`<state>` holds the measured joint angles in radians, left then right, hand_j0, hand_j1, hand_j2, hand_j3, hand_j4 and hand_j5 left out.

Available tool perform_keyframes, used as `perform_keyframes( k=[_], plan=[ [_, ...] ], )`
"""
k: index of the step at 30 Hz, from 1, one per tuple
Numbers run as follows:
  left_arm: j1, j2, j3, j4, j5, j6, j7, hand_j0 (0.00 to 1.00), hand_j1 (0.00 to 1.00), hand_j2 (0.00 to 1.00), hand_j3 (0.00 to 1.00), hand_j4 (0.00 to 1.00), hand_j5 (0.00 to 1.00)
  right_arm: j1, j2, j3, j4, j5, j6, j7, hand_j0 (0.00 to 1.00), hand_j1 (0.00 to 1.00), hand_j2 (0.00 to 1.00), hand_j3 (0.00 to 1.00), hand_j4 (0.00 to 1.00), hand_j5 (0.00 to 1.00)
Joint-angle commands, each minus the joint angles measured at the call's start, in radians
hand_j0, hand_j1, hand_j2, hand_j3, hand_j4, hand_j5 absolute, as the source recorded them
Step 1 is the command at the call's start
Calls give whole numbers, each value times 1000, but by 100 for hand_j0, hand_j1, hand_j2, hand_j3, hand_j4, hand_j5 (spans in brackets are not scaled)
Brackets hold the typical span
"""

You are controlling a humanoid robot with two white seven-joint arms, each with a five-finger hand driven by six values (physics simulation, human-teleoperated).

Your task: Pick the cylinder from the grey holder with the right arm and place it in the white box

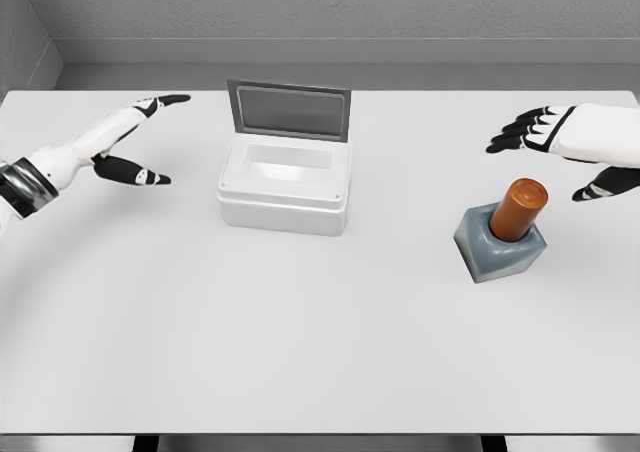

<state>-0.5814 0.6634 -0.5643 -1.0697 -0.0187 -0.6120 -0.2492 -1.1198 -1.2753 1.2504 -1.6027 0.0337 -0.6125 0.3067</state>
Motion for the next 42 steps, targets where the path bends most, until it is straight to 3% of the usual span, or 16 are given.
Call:
perform_keyframes(
  k=[1, 6, 11, 14, 21, 42],
  plan=[
    [0, -2, 9, -1, 6, 1, -1, 100, 100, 100, 100, 100, 100, 0, 2, 0, -2, -6, 2, 0, 100, 100, 100, 100, 100, 100],
    [3, -4, 15, -4, 6, 1, -2, 100, 100, 100, 100, 100, 100, 2, 31, 9, 7, -8, 2, -1, 100, 100, 100, 100, 100, 100],
    [3, -13, 15, -6, 6, 1, -27, 100, 100, 100, 100, 100, 100, 2, 36, 11, 73, -6, 2, -37, 100, 100, 100, 100, 100, 100],
    [3, -14, 17, -7, 6, 1, -28, 100, 100, 100, 100, 100, 100, -6, 21, 87, 67, -8, 2, -40, 100, 100, 100, 100, 100, 100],
    [6, -13, 24, -9, 5, 1, -27, 100, 100, 100, 100, 100, 100, -29, 25, 118, 38, -5, 2, -37, 100, 100, 100, 100, 100, 100],
    [9, -10, 29, -9, 5, 1, -27, 100, 100, 100, 100, 100, 100, -64, 57, 136, 9, 9, 2, 5, 100, 100, 100, 100, 100, 100]
  ],
)
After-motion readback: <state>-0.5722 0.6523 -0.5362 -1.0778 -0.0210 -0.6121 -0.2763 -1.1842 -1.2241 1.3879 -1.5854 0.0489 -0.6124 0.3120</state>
